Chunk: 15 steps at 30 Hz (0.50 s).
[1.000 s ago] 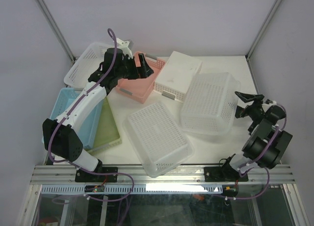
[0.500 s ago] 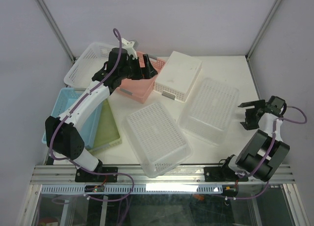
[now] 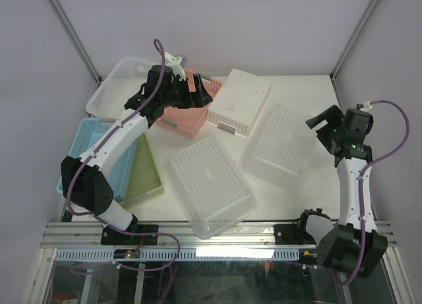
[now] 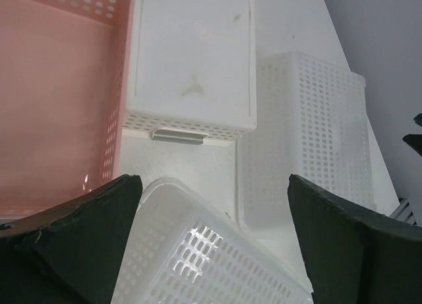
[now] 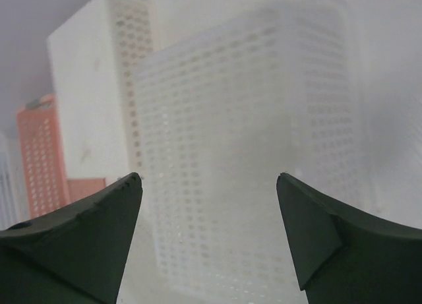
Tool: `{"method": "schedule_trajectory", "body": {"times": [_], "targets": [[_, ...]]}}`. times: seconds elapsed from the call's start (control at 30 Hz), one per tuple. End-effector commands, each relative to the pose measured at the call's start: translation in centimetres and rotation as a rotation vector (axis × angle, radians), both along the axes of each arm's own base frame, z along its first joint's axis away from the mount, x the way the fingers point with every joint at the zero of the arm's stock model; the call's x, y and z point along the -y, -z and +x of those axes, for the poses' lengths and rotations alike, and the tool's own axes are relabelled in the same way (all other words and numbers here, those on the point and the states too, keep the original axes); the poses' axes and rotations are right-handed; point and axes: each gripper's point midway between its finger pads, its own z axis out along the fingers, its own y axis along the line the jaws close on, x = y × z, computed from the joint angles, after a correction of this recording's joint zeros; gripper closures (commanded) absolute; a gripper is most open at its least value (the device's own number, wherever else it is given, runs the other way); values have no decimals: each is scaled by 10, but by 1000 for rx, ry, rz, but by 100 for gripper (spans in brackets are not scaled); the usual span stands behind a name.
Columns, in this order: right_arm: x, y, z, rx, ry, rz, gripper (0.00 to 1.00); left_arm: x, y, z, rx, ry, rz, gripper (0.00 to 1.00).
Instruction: Turn the large container upside down
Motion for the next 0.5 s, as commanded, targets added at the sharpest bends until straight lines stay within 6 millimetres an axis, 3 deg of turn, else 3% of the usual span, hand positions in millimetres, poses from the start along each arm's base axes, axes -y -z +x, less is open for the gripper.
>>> {"method": "schedule_trajectory", "body": {"times": [0.0,0.1,0.23,0.33,0.47], "targets": [[-71,-90,24,318,-351,-125,13,0,-39,-3,103,-2,-27,1],[-142,-95,15,307,-581,-127,13,-5,-38,-2,93,-35,-25,1],[-210,-65,-18,172,-788,-138,14,-9,-35,-3,90,-55,-15,1],[-235,-45,-45,102,-841,-108,14,-13,-37,-5,96,-68,-6,1],[-245,-25,-74,35,-848,-51,14,-16,-38,-7,101,-73,2,1]]}}
